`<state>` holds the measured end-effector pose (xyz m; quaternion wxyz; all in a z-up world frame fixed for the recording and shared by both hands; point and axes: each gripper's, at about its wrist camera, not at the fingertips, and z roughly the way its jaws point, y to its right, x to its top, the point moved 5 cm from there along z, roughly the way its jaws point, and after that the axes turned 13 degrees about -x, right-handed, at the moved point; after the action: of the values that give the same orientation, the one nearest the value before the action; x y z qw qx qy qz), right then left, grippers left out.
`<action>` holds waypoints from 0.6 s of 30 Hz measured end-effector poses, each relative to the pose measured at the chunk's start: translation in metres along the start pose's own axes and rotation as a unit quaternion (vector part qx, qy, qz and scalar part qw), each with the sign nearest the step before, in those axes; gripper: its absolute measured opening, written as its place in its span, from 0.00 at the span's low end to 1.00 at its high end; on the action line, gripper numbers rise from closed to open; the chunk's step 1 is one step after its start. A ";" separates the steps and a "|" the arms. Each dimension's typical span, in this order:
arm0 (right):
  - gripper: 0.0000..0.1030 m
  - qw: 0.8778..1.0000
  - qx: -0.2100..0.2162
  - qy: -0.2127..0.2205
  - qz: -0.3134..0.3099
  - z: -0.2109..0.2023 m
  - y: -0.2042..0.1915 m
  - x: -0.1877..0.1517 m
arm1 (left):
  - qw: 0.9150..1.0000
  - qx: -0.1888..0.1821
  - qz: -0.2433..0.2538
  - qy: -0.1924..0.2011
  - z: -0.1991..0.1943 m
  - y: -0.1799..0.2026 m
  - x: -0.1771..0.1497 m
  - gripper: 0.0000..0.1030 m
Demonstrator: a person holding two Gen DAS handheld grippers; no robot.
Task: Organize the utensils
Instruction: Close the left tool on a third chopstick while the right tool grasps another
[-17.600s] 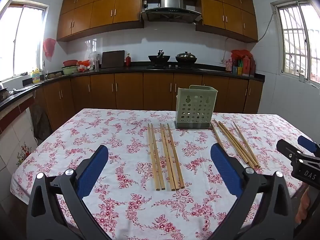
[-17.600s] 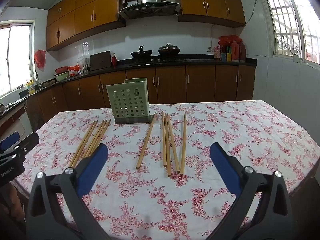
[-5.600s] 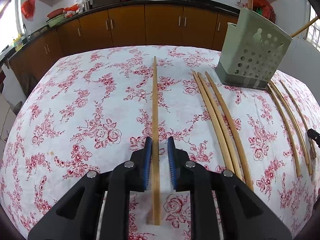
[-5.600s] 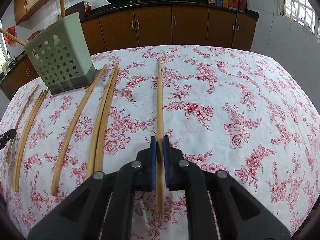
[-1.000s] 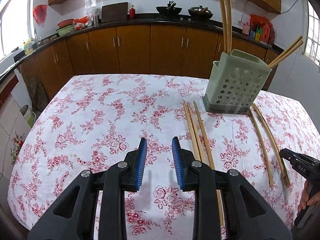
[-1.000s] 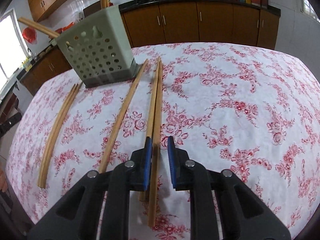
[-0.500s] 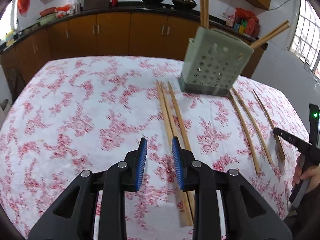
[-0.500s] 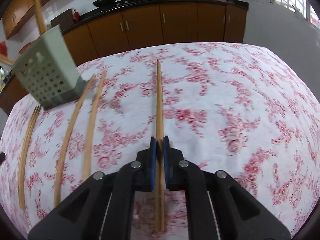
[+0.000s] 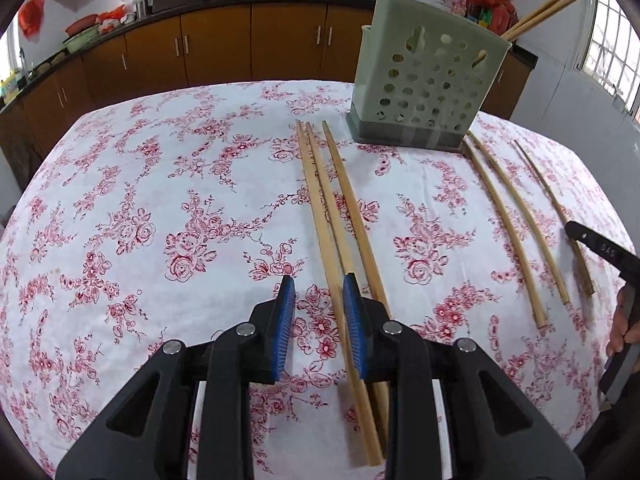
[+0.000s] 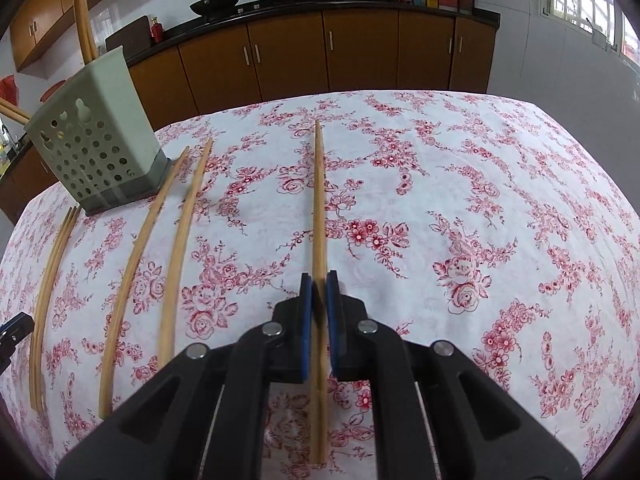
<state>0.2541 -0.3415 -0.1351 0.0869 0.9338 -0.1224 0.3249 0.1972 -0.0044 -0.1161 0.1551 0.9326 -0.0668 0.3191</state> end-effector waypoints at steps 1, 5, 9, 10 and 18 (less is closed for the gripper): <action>0.08 1.000 0.000 0.000 0.000 0.000 0.000 0.000 | 1.000 0.008 -0.001 -0.002 0.001 -0.002 0.000 0.25; 0.08 1.000 -0.004 0.000 -0.003 0.000 -0.002 0.000 | 1.000 0.021 -0.004 0.002 0.002 -0.008 0.002 0.23; 0.08 1.000 -0.001 0.001 -0.007 -0.001 -0.003 0.000 | 0.999 0.051 0.010 0.008 0.005 -0.010 0.004 0.08; 0.08 1.000 0.004 0.001 -0.007 -0.001 -0.005 0.000 | 0.998 0.056 0.009 0.010 0.006 -0.013 0.007 0.08; 0.09 1.000 0.023 0.002 -0.020 -0.005 -0.011 -0.003 | 0.998 0.055 -0.021 0.020 0.004 -0.050 0.021 0.08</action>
<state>0.2524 -0.3292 -0.1337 0.0721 0.9372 -0.0961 0.3275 0.2275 0.0403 -0.1187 0.1117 0.9344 -0.0267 0.3373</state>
